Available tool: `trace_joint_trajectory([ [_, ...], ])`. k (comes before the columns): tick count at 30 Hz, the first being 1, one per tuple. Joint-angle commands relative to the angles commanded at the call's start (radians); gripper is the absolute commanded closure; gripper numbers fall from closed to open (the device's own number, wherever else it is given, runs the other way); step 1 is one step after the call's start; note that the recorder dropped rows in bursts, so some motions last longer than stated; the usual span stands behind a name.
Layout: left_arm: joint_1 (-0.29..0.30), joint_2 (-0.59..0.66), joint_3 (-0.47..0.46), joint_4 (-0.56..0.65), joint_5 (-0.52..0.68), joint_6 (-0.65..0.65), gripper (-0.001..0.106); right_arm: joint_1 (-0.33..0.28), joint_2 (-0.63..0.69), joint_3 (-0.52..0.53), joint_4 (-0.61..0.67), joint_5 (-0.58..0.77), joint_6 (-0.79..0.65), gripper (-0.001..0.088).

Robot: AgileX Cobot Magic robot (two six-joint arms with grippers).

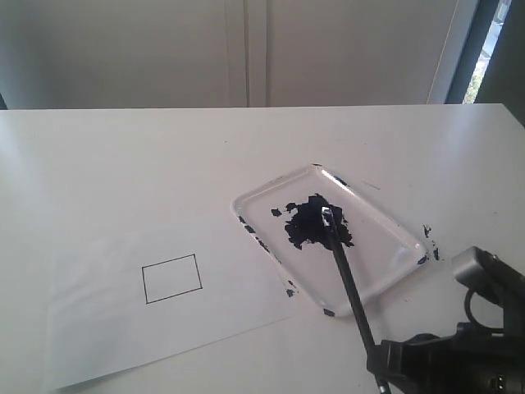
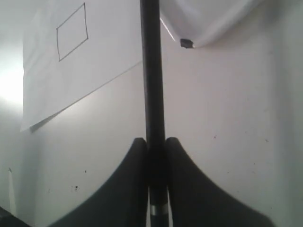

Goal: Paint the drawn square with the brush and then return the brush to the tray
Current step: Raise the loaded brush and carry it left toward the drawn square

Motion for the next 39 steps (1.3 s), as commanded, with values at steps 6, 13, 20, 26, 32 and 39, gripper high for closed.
trace_joint_trajectory([
  [6,0.0,0.0,0.0,0.0,0.0,0.0,0.105,0.0,0.0,0.001,0.024,0.036,0.0,0.0868],
  [13,0.0,0.0,0.0,0.0,0.0,0.0,0.105,0.0,0.069,0.017,0.096,0.051,0.0,0.0868],
  [20,0.0,0.0,0.0,0.0,0.0,0.0,0.105,0.0,0.187,-0.067,0.102,0.044,-0.006,0.0868],
  [26,0.0,0.0,0.0,0.0,0.0,0.0,0.105,0.0,0.235,-0.087,0.104,0.025,-0.004,0.0868],
  [32,0.0,0.0,0.0,0.0,0.0,0.0,0.105,0.0,0.256,-0.106,0.099,-0.012,-0.025,0.0868],
  [39,0.0,0.0,0.0,0.0,0.0,0.0,0.105,0.004,0.256,-0.21,0.097,-0.298,-0.04,0.0868],
])
